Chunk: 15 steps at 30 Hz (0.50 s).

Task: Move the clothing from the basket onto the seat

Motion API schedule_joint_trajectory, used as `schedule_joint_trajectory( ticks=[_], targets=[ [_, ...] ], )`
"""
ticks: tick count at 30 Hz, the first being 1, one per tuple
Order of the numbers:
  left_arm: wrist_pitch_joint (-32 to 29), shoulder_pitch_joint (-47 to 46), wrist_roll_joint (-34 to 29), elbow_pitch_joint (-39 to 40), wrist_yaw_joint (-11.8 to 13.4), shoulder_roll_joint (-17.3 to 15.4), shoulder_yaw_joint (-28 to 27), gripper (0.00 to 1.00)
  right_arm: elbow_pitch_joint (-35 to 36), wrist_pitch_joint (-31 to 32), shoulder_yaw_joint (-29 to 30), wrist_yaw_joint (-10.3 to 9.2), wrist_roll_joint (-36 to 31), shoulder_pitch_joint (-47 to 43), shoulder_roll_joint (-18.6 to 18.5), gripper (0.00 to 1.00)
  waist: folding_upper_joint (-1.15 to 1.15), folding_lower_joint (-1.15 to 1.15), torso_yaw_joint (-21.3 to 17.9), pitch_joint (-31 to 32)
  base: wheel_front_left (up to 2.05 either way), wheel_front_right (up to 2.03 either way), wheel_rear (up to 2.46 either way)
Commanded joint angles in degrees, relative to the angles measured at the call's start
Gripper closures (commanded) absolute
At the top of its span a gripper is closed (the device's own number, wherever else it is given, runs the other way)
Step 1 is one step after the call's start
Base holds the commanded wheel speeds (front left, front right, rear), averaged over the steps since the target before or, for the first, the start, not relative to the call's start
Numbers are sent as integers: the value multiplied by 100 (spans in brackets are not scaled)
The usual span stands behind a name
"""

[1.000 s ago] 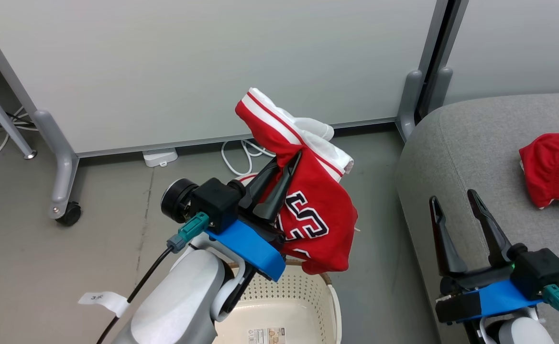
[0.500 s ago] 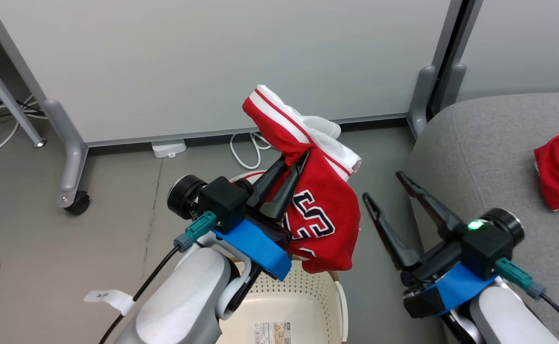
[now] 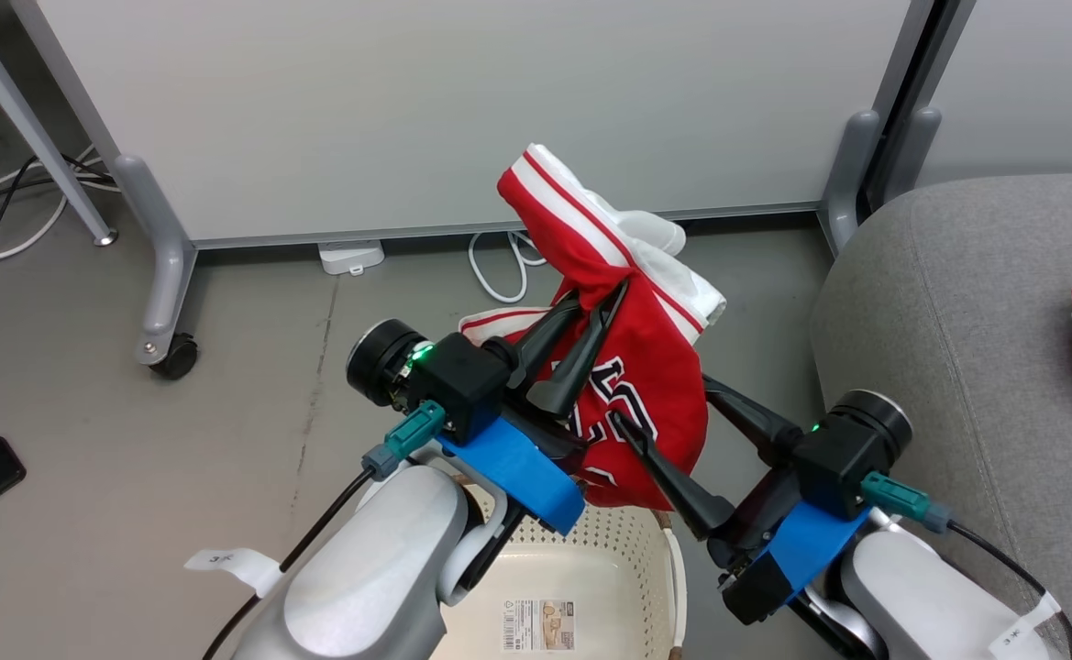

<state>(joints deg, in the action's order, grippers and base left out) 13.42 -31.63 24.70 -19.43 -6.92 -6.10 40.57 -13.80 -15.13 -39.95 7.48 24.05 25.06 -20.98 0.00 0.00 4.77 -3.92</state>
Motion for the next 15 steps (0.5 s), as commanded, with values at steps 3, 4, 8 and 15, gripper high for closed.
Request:
schedule_joint_trajectory(
  ticks=[3, 4, 8, 15],
  targets=[
    [46, -122, -13, -10, -1, 30, 38, 100, -112, -4, -182, 2, 109, 215, 54, 0, 0, 0, 15, -30, 0, 0, 0],
    [47, -131, -12, -17, -3, 34, 55, 100, -151, -3, -240, 3, 152, 261, 89, 0, 0, 0, 19, -37, 0, 0, 0],
    [77, -157, 5, -61, -12, 52, 112, 100, -303, -4, -381, 3, 237, 381, 207, 94, 0, 0, 33, -44, 0, 0, 0],
    [94, -191, 39, -132, -20, 62, 152, 100, -363, -4, -393, 3, 270, 365, 337, 100, 0, 0, 45, -28, 0, 0, 0]
  ],
)
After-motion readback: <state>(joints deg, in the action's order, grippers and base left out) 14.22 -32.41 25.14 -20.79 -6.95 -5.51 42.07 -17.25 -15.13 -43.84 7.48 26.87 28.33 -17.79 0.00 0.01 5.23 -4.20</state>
